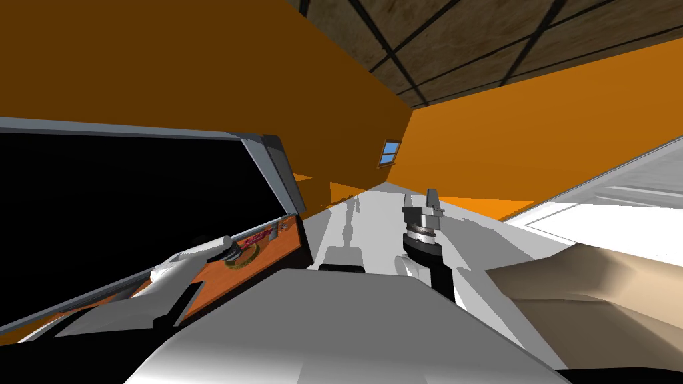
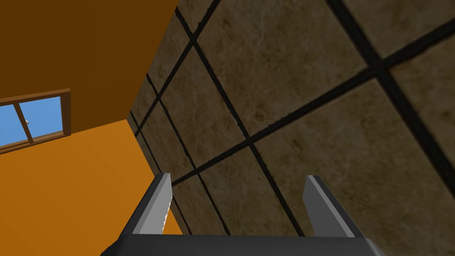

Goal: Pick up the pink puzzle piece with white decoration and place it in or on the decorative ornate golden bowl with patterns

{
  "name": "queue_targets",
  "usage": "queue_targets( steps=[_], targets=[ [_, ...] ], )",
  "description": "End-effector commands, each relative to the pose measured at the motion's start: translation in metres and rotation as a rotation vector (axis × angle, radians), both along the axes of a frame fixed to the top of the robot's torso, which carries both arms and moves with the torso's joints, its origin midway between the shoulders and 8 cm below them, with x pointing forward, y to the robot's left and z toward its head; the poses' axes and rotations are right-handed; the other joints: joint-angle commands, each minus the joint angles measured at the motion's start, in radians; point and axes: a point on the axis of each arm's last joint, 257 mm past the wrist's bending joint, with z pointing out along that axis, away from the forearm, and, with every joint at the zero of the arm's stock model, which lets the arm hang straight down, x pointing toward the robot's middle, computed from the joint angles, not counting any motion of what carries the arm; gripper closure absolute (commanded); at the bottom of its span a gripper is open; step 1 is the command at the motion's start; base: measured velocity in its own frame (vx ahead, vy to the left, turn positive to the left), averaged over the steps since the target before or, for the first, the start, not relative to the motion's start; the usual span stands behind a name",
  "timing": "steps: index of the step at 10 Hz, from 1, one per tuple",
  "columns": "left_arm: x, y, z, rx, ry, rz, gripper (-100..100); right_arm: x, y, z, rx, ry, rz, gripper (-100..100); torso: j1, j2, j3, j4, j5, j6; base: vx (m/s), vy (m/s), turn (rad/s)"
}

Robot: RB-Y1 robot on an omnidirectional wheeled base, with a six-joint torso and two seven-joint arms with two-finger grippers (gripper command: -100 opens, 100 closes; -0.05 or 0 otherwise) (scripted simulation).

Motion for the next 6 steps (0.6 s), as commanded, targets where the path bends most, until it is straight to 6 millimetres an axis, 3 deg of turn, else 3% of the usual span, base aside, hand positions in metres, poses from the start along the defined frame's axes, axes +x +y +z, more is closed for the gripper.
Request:
queue_targets(
  steps=[1, 6],
  targets=[
    [0.0045, -0.0026, 0.0015, -0.007, 0.009, -0.008, 100, 0.0, 0.0, 0.0, 0.0, 0.0, 0.0, 0, 0.0, 0.0, 0.0, 0.0, 0.0, 0.0, -0.016, 0.063, 0.065],
    [0.0128, -0.0095, 0.003, -0.027, 0.053, -0.033, 100, 0.0, 0.0, 0.0, 0.0, 0.0, 0.0, 0, 0.001, 0.001, 0.0, 0.0, 0.0, -0.002, -0.018, 0.081, 0.07]
  ],
)
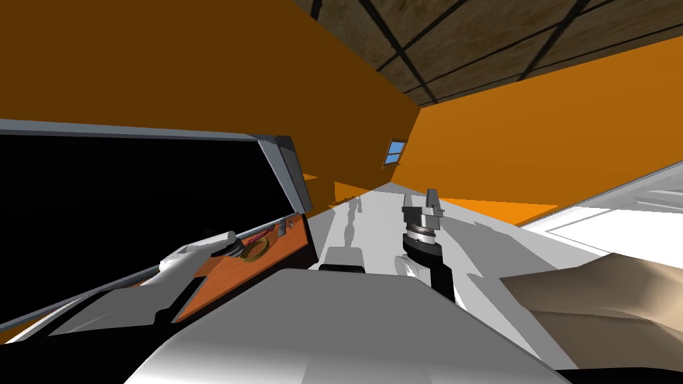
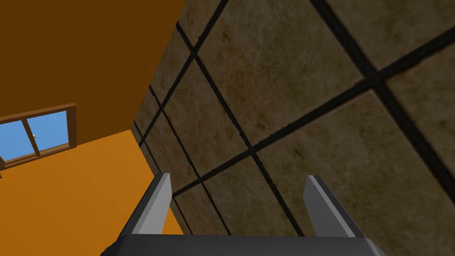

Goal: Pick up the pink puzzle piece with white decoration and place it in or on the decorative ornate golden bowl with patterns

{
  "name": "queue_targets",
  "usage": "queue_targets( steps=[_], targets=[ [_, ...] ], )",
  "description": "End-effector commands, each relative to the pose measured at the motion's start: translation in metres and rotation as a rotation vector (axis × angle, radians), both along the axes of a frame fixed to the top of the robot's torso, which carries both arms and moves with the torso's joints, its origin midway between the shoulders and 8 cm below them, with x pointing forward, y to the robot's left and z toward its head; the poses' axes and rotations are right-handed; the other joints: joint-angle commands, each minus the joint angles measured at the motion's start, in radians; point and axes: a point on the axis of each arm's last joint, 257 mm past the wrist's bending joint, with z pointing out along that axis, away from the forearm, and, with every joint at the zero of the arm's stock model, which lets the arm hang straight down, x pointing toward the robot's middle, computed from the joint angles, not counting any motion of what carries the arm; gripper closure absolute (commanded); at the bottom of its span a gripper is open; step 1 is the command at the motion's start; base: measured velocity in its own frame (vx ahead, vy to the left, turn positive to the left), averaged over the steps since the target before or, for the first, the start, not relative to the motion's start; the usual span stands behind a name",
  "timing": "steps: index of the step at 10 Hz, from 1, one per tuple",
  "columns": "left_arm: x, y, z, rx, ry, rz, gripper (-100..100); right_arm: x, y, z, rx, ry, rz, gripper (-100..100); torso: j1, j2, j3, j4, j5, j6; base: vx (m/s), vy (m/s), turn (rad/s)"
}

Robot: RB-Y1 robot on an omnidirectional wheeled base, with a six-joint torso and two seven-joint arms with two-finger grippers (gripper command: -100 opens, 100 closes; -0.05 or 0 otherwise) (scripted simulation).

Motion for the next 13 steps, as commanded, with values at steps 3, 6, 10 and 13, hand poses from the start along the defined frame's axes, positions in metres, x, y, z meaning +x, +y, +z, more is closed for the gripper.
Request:
queue_targets(
  steps=[3, 6, 10, 13],
  targets=[
    [-0.0009, -0.0038, -0.001, -0.014, 0.043, -0.012, 100, 0.0, 0.0, 0.0, 0.0, 0.0, 0.0, 0, 0.003, 0.001, 0.0, -0.001, 0.002, -0.002, -0.01, 0.084, 0.09],
    [-0.0006, -0.0052, 0.001, -0.018, 0.073, -0.024, 100, 0.0, 0.0, 0.0, 0.0, 0.0, 0.0, 0, 0.004, 0.0, -0.001, -0.003, 0.005, -0.003, -0.003, 0.073, 0.078],
    [-0.0003, -0.0039, 0.0015, -0.016, 0.066, -0.021, -100, 0.0, 0.0, 0.0, 0.0, 0.0, 0.0, 0, 0.0, 0.0, -0.001, -0.003, 0.005, -0.002, -0.002, 0.011, 0.007],
    [-0.0003, -0.0039, 0.0015, -0.016, 0.066, -0.021, 0, 0.0, 0.0, 0.0, 0.0, 0.0, 0.0, 0, 0.0, 0.0, -0.001, -0.003, 0.004, -0.002, 0.0, 0.0, 0.0]
  ],
)
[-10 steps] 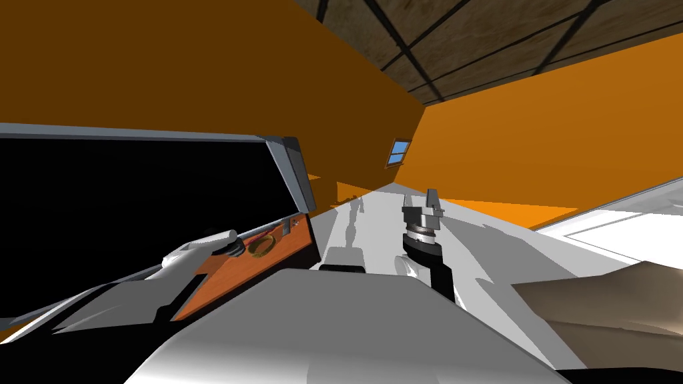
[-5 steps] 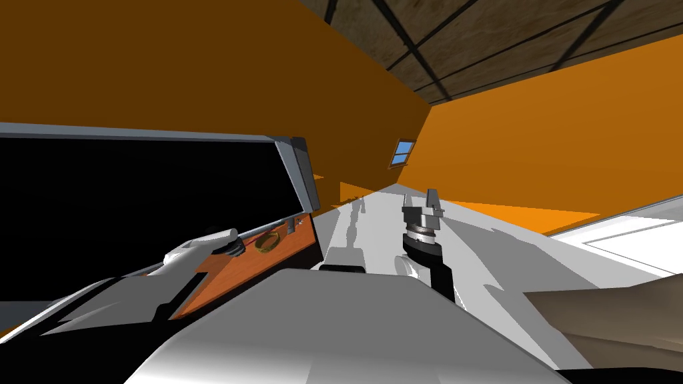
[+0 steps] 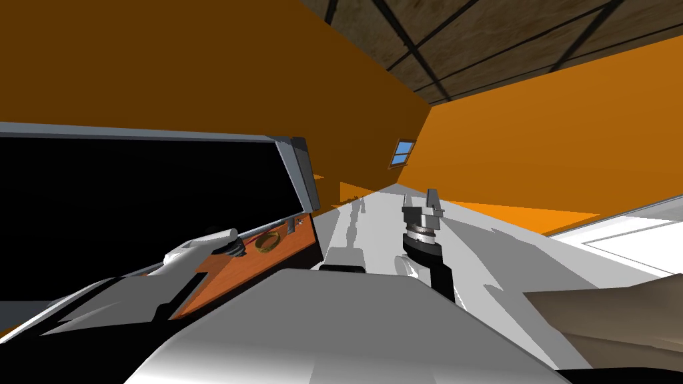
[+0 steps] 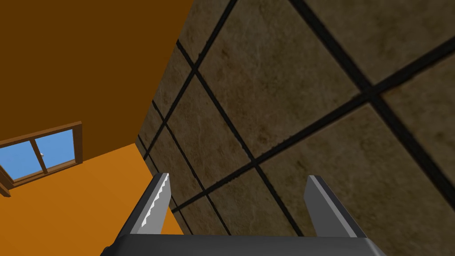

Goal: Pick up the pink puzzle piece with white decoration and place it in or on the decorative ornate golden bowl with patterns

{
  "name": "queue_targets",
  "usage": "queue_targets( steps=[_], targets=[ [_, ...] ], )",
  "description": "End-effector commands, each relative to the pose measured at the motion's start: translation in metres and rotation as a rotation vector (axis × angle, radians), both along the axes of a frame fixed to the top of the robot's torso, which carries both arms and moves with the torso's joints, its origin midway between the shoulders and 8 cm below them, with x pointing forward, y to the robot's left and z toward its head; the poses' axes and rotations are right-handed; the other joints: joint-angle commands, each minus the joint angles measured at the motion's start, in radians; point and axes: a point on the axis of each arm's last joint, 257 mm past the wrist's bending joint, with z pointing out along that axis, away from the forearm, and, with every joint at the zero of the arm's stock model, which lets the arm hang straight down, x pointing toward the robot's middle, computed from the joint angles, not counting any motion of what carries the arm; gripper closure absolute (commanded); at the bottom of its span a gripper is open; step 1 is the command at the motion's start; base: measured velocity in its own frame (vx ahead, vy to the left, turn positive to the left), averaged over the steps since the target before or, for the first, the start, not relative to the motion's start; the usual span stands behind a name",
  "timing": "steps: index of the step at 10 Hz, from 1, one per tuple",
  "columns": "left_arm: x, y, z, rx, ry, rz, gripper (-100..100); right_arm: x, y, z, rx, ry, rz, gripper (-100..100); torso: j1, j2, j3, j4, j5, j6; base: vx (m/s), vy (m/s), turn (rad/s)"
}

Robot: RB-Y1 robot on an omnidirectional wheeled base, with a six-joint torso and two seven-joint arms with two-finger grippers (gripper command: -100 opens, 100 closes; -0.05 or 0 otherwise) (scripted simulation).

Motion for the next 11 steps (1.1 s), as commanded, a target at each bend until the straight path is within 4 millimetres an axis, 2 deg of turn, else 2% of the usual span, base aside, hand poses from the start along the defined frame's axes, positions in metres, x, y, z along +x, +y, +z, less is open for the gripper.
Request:
queue_targets(
  steps=[1, 4, 6, 7, 8, 11],
  targets=[
    [0.003, 0.008, 0.018, 0.002, 0.0, 0.002, -100, 0.0, 0.0, 0.0, 0.0, 0.0, 0.0, 0, 0.0, 0.0, 0.0, 0.0, 0.0, 0.0, -0.013, -0.024, -0.03],
    [0.007, 0.019, 0.047, 0.006, 0.002, 0.004, -100, 0.0, 0.0, 0.0, 0.0, 0.0, 0.0, 0, -0.004, 0.001, 0.001, 0.0, -0.001, 0.0, -0.017, -0.048, -0.023],
    [0.009, 0.023, 0.059, 0.007, 0.003, 0.004, -100, 0.0, 0.0, 0.0, 0.0, 0.0, 0.0, 0, -0.003, 0.001, 0.001, 0.0, -0.001, 0.0, -0.012, -0.035, -0.013],
    [0.008, 0.022, 0.055, 0.007, 0.002, 0.004, -100, 0.0, 0.0, 0.0, 0.0, 0.0, 0.0, 0, -0.002, 0.001, 0.001, 0.0, -0.001, 0.0, -0.003, -0.011, -0.001],
    [0.008, 0.022, 0.055, 0.006, 0.003, 0.004, 0, 0.0, 0.0, 0.0, 0.0, 0.0, 0.0, 0, -0.001, 0.0, 0.0, 0.0, 0.0, 0.0, 0.0, 0.0, 0.0],
    [0.008, 0.022, 0.055, 0.007, 0.003, 0.004, 0, 0.0, 0.0, 0.0, 0.0, 0.0, 0.0, 0, 0.0, 0.0, 0.0, 0.0, 0.0, 0.0, 0.0, 0.0, 0.0]
  ],
)
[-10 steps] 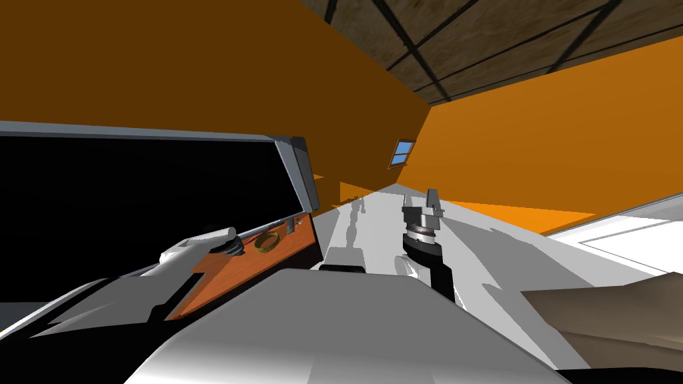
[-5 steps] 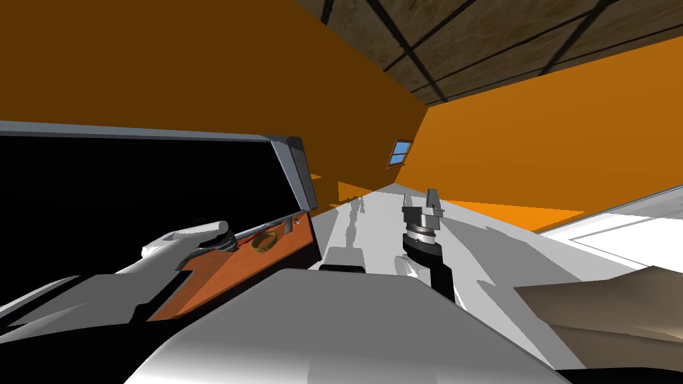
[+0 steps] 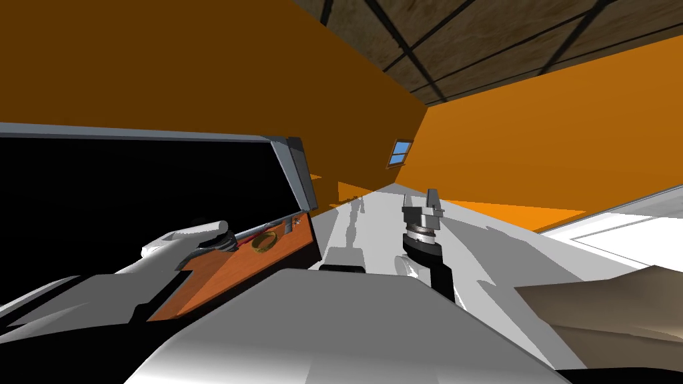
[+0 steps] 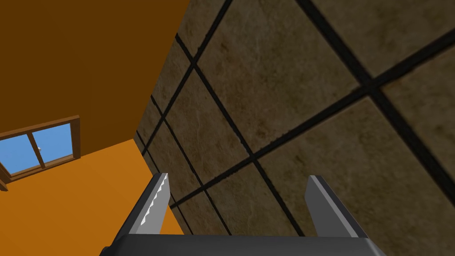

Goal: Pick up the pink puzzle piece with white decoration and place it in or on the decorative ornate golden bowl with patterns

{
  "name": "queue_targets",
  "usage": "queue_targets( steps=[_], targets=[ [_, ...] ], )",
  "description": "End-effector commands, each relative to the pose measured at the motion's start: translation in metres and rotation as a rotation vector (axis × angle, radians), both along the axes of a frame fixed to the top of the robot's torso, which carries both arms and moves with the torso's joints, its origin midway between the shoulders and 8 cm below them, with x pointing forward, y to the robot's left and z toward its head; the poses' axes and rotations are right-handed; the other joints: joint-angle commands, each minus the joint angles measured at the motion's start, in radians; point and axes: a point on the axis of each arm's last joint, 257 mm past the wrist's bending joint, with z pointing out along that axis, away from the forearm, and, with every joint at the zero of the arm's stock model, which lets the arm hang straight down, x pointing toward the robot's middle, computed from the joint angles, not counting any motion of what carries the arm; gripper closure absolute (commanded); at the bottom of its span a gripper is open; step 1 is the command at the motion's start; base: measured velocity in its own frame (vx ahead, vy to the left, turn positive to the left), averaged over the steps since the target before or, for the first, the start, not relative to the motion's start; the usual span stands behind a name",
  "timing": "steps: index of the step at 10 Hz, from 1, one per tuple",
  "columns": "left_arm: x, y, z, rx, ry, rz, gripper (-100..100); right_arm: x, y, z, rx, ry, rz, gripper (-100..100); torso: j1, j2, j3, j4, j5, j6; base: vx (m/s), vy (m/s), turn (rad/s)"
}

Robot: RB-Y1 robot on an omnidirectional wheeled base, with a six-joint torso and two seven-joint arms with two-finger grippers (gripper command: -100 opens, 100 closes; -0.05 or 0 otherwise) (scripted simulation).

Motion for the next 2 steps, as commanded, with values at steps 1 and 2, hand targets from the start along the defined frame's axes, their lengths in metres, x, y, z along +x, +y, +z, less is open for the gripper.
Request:
queue_targets(
  steps=[1, 2],
  targets=[
    [0.0, 0.0, 0.0, 0.0, 0.0, 0.0, 0, 0.0, 0.0, 0.0, 0.0, 0.0, 0.0, 0, 0.0, 0.0, 0.0, 0.0, 0.0, 0.0, 0.0, 0.0, 0.0],
    [0.0, 0.0, 0.0, 0.0, 0.0, 0.0, 0, 0.0, 0.0, 0.0, 0.0, 0.0, 0.0, 0, 0.0, 0.0, 0.0, 0.0, 0.0, 0.0, 0.0, 0.0, 0.0]
  ],
)
